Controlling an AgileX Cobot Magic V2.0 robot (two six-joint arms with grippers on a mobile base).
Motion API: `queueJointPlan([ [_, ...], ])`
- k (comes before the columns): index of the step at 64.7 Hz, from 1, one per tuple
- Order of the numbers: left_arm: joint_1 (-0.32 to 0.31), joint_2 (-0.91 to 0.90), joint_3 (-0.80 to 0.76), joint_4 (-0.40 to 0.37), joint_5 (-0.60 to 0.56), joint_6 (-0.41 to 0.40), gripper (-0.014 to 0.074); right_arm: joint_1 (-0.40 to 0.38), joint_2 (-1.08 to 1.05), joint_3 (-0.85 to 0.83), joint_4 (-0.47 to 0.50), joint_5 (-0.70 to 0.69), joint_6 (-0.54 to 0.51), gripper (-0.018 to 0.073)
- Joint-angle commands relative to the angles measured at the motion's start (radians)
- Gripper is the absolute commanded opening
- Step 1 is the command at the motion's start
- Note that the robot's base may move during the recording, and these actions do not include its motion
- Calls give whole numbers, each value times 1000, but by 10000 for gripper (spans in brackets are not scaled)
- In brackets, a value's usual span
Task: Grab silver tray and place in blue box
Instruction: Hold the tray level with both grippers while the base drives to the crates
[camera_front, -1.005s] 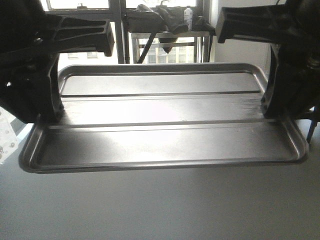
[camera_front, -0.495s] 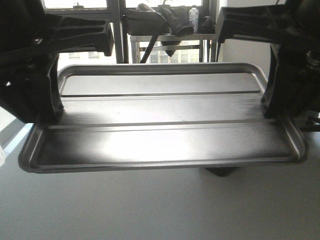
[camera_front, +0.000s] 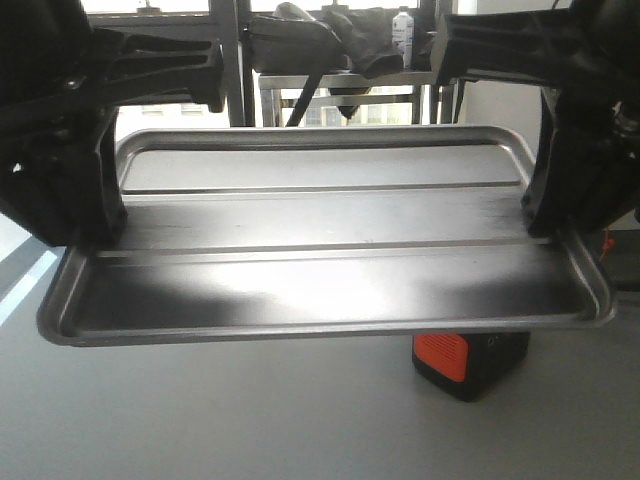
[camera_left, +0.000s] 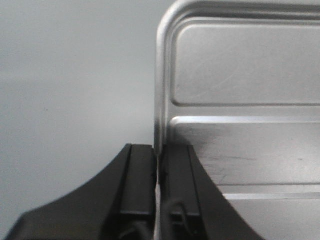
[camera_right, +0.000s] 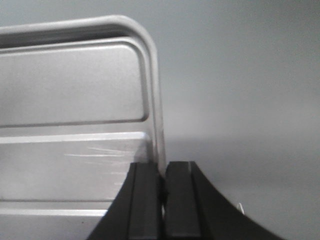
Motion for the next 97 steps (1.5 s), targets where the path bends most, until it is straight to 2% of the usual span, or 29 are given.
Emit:
queueJointPlan([
  [1, 1, -29, -29, 33, 10, -2, -15, -6, -21, -36, -45, -20, 7, 58],
  [97, 1, -29, -29, 33, 10, -2, -15, -6, -21, -36, -45, -20, 7, 58],
])
